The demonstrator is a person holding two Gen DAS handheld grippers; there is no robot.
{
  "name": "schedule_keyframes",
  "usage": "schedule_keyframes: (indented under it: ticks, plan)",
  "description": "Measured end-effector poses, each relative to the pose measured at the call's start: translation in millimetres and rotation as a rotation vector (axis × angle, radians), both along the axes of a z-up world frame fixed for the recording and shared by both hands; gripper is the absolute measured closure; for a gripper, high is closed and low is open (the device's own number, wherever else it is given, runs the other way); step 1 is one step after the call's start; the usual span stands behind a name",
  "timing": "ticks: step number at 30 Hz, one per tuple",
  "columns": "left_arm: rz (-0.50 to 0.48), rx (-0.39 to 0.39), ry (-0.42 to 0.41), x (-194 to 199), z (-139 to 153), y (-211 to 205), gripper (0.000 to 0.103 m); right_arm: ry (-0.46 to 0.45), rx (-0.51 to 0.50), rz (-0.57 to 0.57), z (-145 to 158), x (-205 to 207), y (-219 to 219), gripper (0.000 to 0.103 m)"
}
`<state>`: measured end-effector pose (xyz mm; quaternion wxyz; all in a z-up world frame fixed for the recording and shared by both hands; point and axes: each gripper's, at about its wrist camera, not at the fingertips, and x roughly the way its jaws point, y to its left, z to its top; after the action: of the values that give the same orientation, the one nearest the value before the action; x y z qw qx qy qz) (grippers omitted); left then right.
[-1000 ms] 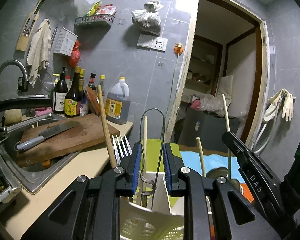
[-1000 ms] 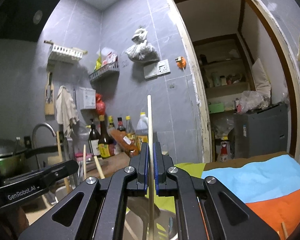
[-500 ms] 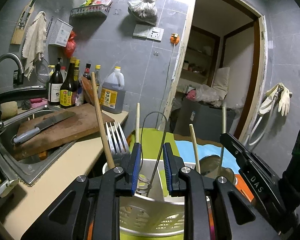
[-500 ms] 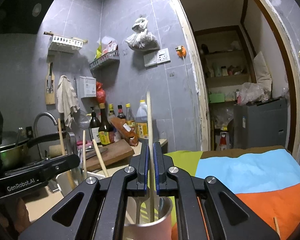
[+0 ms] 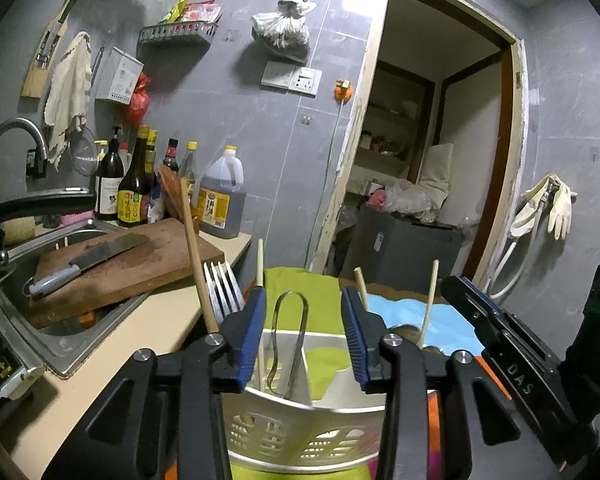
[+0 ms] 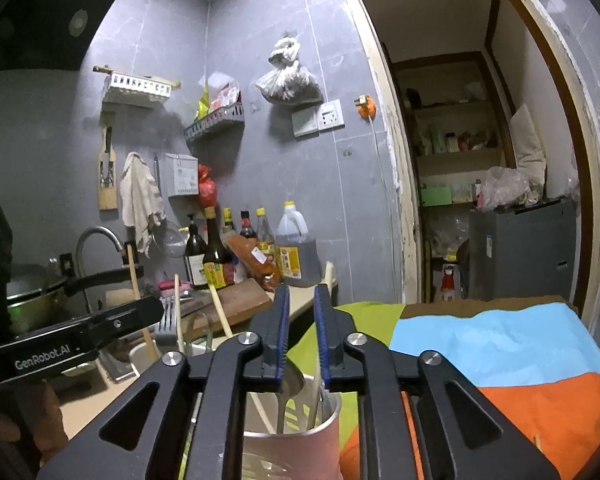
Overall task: Organize utensils
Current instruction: 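Move both tools back toward the last two chopsticks on the cloth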
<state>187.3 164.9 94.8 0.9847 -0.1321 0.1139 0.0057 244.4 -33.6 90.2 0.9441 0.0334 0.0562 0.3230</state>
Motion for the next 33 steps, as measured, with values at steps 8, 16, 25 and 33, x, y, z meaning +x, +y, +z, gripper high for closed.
schedule_keyframes:
  ticks: [8,16,25,33]
  plan:
    - [-0.002,0.028,-0.047,-6.9,16.2,-13.9,0.052,-0.038,0.013,-0.018,20.7,-11.1,-27.2,0.068]
    - [-0.034,0.059,-0.074,-10.9,24.4,-38.6,0.031,-0.083,0.021,-0.073,35.6,-27.9,-66.4,0.029]
    - [-0.096,0.074,-0.109,-16.5,28.4,-72.8,0.006,-0.126,0.014,-0.152,41.2,-48.8,-112.5,0.002]
    - [-0.167,0.123,-0.084,-14.5,23.3,-108.8,0.004,-0.126,-0.009,-0.216,35.9,-57.1,-146.0,0.000]
